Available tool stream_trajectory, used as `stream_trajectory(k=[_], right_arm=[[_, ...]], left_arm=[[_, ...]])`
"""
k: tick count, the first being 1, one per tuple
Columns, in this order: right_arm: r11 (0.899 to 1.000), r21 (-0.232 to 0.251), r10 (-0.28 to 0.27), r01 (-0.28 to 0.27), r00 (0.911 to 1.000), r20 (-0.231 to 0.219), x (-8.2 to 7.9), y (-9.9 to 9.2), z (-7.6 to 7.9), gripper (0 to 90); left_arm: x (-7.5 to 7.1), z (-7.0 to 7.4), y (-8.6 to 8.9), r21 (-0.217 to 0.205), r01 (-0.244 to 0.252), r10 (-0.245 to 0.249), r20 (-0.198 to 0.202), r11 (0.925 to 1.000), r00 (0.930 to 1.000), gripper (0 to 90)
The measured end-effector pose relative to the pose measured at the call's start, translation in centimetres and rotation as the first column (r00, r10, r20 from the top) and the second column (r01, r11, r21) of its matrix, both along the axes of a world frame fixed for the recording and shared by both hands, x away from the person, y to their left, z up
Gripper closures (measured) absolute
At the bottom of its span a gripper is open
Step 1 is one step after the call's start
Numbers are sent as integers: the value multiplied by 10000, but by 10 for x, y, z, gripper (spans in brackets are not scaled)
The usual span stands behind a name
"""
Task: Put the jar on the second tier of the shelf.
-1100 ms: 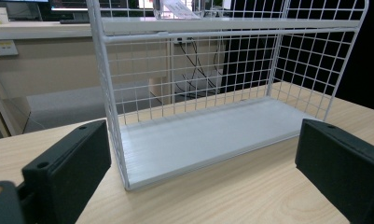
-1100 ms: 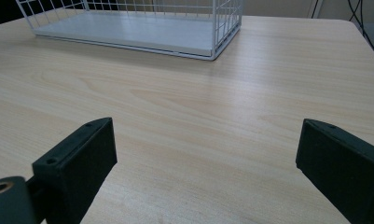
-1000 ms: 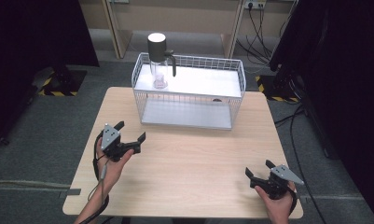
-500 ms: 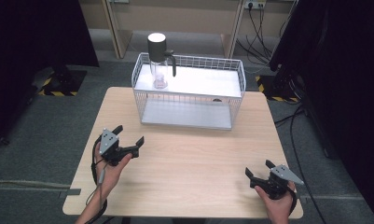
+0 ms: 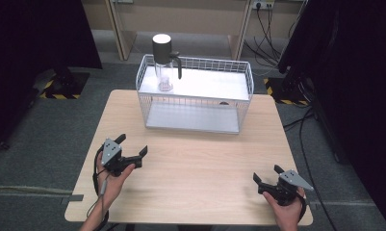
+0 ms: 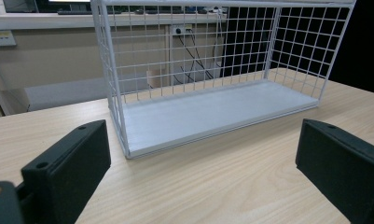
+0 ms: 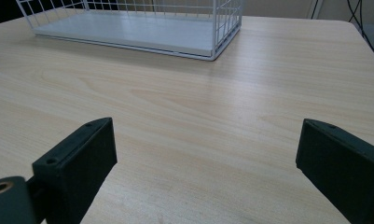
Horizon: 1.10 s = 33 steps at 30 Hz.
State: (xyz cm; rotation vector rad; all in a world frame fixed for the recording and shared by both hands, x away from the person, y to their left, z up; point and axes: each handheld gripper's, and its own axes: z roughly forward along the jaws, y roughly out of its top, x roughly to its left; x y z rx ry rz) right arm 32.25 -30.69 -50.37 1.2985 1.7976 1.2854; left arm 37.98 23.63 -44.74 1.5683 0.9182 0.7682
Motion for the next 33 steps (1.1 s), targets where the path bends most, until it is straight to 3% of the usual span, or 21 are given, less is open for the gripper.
stream_trajectory(k=[33], right_arm=[[10000,17,3,-3,10000,0,0,0,0,52]], left_arm=[[-16,-20,24,-182,-276,273,-189,9995,9994,26]])
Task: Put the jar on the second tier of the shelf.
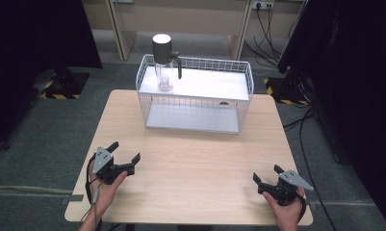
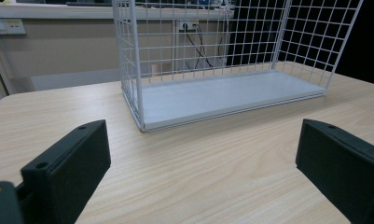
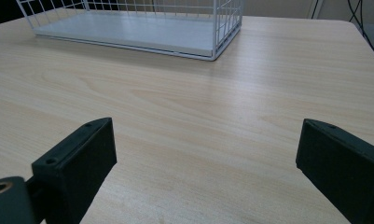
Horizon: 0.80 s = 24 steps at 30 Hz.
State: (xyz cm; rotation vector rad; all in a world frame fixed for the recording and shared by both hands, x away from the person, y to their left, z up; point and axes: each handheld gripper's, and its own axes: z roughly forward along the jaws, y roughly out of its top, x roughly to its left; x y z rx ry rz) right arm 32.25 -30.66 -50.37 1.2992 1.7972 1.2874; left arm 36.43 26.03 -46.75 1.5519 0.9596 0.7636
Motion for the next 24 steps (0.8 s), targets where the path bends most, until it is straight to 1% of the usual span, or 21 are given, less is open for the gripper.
stream_trajectory(k=[12,19,24], right_arm=[[10000,30,13,-13,10000,-7,0,0,0,51],[10000,39,20,-20,10000,7,0,0,0,51],[10000,51,22,-22,10000,-2,0,0,0,50]], left_arm=[[-2,-2,12,-12,-322,322,19,9995,9995,26],[-2,-5,19,-101,-563,563,-9,9984,9984,26],[-3,-8,23,-171,-799,800,57,9967,9968,26]])
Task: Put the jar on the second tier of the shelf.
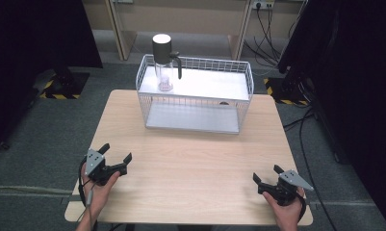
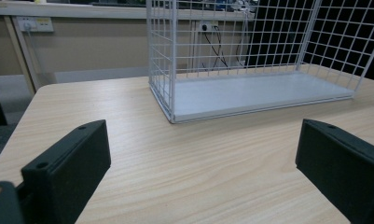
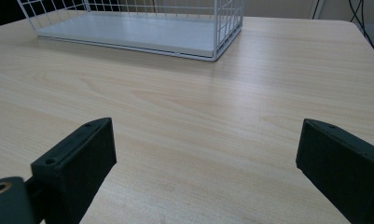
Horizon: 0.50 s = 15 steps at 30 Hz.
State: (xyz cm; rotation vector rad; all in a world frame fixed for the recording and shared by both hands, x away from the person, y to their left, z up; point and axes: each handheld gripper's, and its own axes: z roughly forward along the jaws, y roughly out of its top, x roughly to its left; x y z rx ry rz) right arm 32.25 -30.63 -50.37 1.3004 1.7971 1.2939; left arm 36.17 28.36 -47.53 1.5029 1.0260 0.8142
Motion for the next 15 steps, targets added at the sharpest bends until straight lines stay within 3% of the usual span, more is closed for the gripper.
stream_trajectory(k=[15], right_arm=[[10000,-29,7,-7,10000,22,0,0,0,50]], left_arm=[[1,-8,8,80,-434,434,-97,9990,9990,27]])
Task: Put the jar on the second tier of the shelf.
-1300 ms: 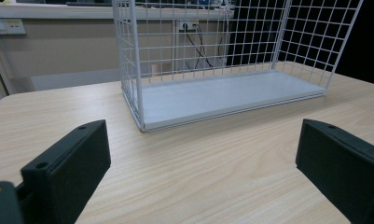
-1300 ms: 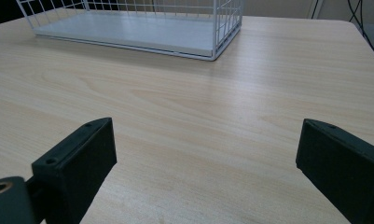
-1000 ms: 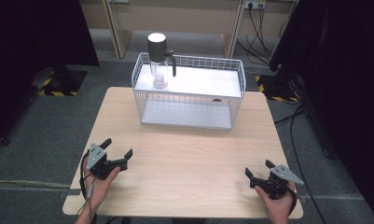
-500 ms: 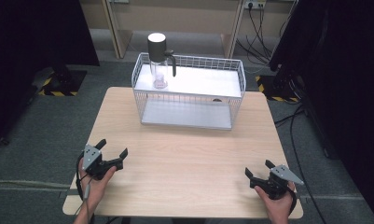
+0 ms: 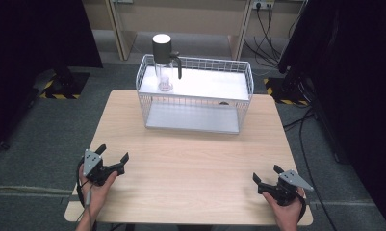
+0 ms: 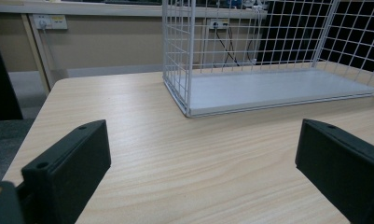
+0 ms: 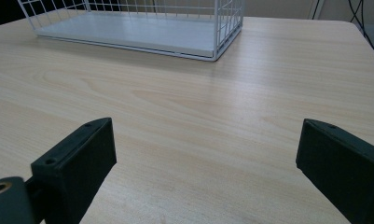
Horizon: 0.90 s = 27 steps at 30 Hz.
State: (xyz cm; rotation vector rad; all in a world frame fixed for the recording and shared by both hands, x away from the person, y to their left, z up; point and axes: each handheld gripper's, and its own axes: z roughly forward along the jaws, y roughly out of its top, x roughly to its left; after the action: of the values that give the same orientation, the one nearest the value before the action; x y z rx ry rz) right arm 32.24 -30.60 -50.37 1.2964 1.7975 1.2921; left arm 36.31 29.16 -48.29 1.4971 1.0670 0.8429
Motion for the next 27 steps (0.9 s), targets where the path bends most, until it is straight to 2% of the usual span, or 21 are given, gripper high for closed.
stream_trajectory(k=[10,19,27], right_arm=[[10000,4,3,-3,10000,-13,0,0,0,51],[10000,1,17,-17,10000,-2,0,0,0,50],[10000,-6,38,-38,10000,2,0,0,0,51]], left_arm=[[1,-5,2,109,-207,208,-47,9997,9998,27],[1,-14,1,334,-197,206,-268,9992,9994,28],[0,-14,1,302,-216,222,-196,9993,9996,31]])
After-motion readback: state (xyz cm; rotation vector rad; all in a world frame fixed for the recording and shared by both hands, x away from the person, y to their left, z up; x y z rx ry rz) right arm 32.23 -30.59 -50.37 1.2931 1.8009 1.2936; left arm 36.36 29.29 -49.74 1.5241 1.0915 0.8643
